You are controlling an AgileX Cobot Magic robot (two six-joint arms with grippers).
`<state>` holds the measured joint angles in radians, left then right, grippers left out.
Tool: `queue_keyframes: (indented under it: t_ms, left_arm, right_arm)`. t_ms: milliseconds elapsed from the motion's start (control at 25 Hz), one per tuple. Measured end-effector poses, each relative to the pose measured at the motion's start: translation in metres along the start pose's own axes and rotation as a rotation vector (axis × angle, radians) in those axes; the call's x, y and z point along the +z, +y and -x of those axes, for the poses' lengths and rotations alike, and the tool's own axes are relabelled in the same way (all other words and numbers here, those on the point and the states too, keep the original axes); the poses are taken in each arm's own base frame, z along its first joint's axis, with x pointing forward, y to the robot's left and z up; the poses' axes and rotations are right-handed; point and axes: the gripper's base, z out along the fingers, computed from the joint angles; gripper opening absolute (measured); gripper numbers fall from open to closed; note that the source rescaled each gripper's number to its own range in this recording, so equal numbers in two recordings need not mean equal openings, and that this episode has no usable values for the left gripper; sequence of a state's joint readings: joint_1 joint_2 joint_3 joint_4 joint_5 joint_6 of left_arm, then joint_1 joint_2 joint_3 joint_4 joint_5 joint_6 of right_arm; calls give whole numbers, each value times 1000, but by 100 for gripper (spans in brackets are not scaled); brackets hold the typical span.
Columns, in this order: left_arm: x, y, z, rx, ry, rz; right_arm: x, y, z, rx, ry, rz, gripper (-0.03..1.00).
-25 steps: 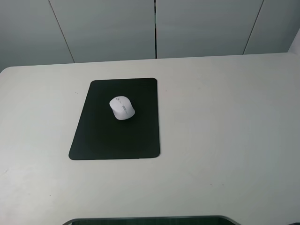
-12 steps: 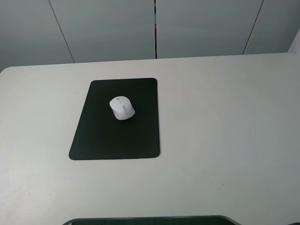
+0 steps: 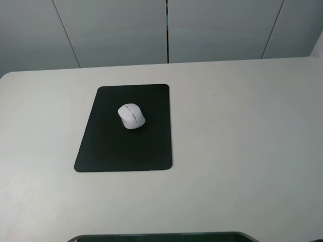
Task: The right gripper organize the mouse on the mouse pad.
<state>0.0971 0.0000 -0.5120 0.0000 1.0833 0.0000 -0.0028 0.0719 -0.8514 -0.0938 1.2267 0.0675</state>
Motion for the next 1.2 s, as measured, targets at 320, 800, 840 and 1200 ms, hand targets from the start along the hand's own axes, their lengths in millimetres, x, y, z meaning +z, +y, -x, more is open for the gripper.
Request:
queue_keyframes:
  t_ms: [320, 800, 840, 1200]
  left_arm:
    - [0, 0, 0, 0, 0, 0]
    - [0, 0, 0, 0, 0, 0]
    - [0, 0, 0, 0, 0, 0]
    - [0, 0, 0, 0, -1, 0]
  right_arm:
    - [-4, -2, -16, 9, -30, -14, 99]
    - [42, 5, -49, 14, 167, 21, 99]
    - [47, 5, -54, 13, 186, 23, 99]
    - [64, 10, -59, 18, 147, 62, 99]
